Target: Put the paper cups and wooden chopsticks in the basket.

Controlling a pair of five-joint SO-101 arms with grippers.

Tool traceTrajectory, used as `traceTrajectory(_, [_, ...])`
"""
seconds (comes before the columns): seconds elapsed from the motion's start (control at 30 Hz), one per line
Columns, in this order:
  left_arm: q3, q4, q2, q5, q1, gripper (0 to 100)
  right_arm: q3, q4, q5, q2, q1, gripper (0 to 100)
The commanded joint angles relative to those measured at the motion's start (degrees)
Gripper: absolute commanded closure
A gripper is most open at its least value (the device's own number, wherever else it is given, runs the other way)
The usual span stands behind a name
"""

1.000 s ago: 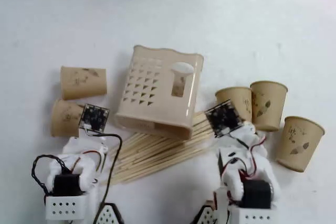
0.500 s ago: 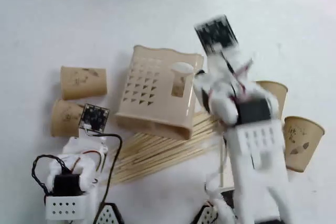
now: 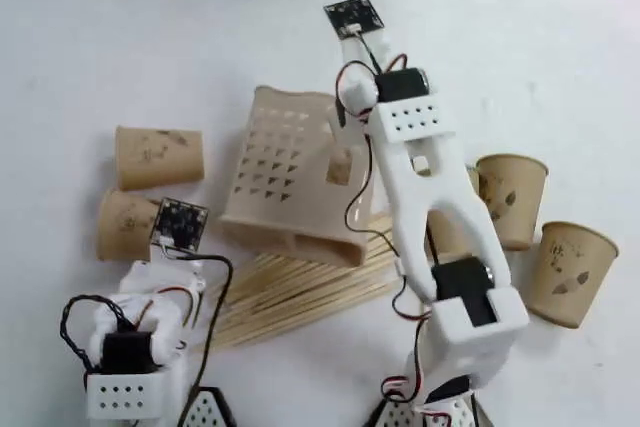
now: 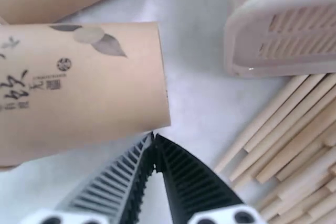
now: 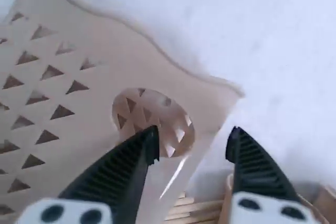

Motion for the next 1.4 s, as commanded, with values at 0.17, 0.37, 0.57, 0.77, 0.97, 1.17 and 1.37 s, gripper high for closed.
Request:
traceTrajectory(0.17, [-0.18, 0.0, -0.4, -0.18, -0.48, 98, -4.92, -3.38, -0.44, 7.52, 0.13, 77.9])
traceTrajectory(0.37, [-0.18, 0.0, -0.4, -0.18, -0.48, 98, -4.92, -5.32, -0.44, 11.03, 2.42, 77.9])
traceTrajectory(0.57, [-0.18, 0.0, -0.4, -0.18, -0.48, 98, -5.01, -6.99, 0.0, 14.29, 2.42, 87.4])
traceTrajectory(0.77, [-0.18, 0.0, -0.4, -0.18, -0.48, 98, -5.63, -10.24, -0.35, 14.02, 2.68, 98.6])
traceTrajectory(0.97, [-0.18, 0.0, -0.4, -0.18, -0.48, 98, -12.13, -5.76, -0.53, 7.52, 2.95, 98.4])
traceTrajectory(1.17, [-0.18, 0.0, -0.4, -0.18, -0.48, 98, -23.12, 0.22, -3.69, 0.84, 2.42, 98.4])
traceTrajectory(1.37, [-0.18, 0.0, -0.4, -0.18, -0.48, 98, -36.75, 4.35, -3.6, 0.13, 2.42, 98.4])
